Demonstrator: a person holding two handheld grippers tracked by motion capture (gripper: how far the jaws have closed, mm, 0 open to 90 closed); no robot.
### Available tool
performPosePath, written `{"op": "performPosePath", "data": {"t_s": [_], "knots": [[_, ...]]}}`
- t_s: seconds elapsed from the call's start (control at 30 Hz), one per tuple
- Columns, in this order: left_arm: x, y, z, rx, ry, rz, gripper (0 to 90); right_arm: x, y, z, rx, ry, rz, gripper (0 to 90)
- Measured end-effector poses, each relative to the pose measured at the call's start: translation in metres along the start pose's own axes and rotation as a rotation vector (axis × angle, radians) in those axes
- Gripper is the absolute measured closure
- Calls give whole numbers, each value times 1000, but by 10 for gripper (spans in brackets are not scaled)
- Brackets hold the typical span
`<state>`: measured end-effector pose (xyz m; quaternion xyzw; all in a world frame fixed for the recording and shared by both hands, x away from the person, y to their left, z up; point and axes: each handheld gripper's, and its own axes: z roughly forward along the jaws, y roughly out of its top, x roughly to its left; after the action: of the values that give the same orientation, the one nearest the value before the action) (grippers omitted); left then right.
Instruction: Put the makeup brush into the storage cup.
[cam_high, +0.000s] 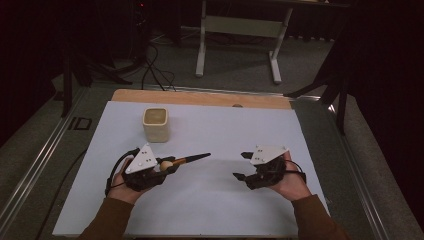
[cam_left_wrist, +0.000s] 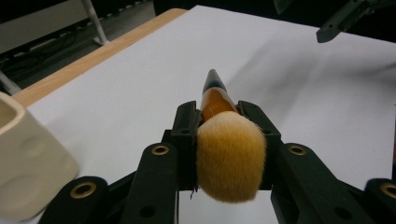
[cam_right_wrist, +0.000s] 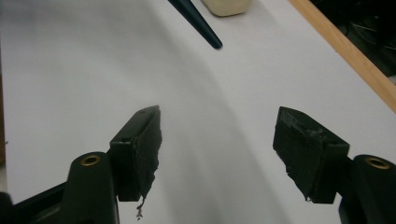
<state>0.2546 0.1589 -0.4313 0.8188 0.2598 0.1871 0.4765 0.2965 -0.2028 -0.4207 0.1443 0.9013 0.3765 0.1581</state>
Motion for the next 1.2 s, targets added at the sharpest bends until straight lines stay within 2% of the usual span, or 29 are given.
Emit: {"op": "performPosePath", "data": {"t_s": [0.23,0.33,0.53,0.7,0.93,1.2], "knots": [[9,-3,-6,-20,19,-18,705,4,-21,-6,-82,-67,62,278],[12,-3,-9,-24,31,-24,705,7,-31,-7,-100,-92,88,246],[17,-3,-12,-38,52,-35,705,8,-58,-3,-83,-126,150,187],[21,-2,-15,-46,63,-42,705,9,-78,-3,-75,-146,223,148],[27,0,-21,-51,80,-43,705,11,-92,-10,-85,-179,277,142],[33,0,-28,-58,97,-59,705,15,-99,-14,-97,-207,296,142]]}}
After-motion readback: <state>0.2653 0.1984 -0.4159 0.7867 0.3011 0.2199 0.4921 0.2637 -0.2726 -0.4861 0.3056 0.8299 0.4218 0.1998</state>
